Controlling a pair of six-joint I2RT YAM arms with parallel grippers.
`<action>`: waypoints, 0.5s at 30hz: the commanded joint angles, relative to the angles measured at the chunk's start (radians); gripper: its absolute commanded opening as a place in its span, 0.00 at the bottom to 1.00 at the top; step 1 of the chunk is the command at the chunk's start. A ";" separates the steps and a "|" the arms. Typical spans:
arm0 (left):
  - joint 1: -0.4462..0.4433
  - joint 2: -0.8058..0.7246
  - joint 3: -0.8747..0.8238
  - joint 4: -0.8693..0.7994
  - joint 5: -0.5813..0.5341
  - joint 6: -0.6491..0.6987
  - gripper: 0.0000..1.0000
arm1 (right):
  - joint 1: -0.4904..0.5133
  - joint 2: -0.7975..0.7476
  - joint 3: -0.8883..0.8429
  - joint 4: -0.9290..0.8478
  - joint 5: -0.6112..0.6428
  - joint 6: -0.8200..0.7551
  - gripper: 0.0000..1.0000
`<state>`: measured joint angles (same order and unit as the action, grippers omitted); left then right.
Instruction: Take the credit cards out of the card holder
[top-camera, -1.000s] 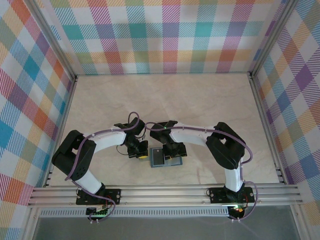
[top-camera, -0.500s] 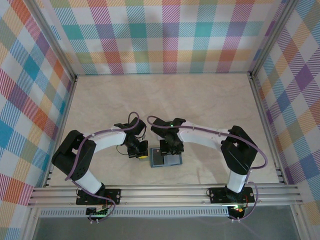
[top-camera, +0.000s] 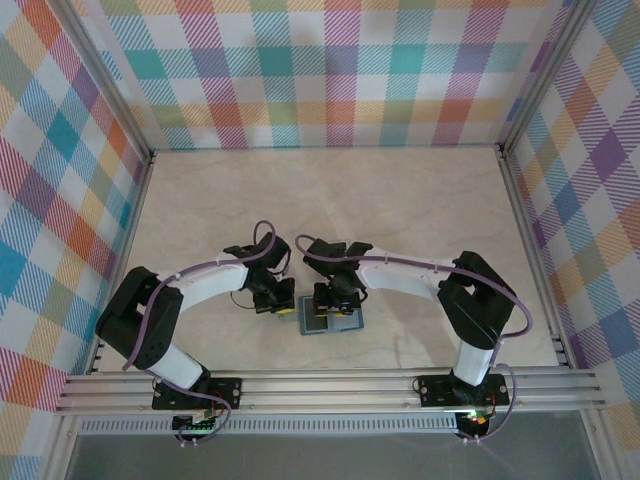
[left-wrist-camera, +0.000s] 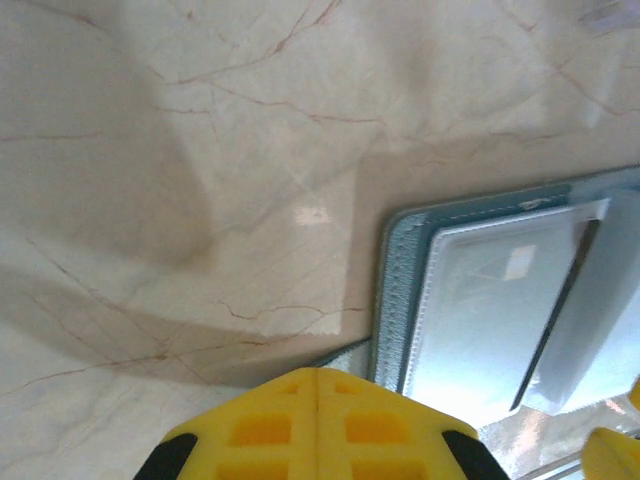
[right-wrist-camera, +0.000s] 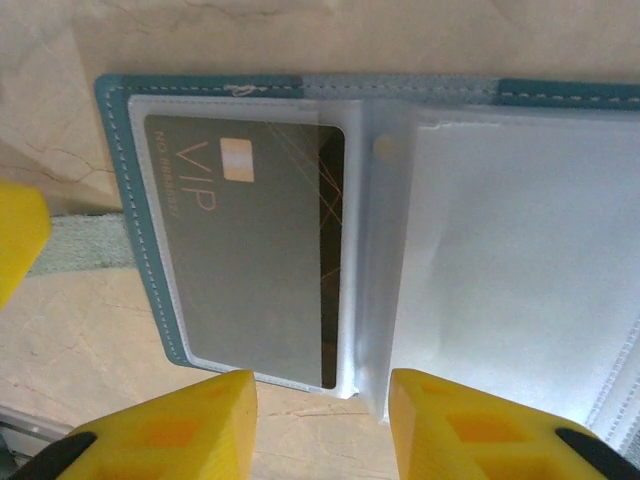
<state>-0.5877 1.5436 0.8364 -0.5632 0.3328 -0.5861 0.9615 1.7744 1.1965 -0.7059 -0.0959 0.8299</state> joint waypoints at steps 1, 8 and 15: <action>-0.007 -0.045 0.028 -0.038 -0.020 -0.004 0.02 | -0.006 -0.003 -0.004 0.014 -0.024 0.005 0.41; -0.007 -0.095 0.053 -0.105 -0.071 -0.004 0.02 | -0.006 -0.071 -0.058 0.034 -0.045 0.011 0.40; -0.007 -0.140 0.069 -0.103 -0.057 -0.024 0.02 | -0.006 -0.102 -0.101 0.046 -0.051 0.005 0.40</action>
<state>-0.5877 1.4334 0.8791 -0.6304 0.2760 -0.5934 0.9615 1.6958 1.1179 -0.6708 -0.1249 0.8299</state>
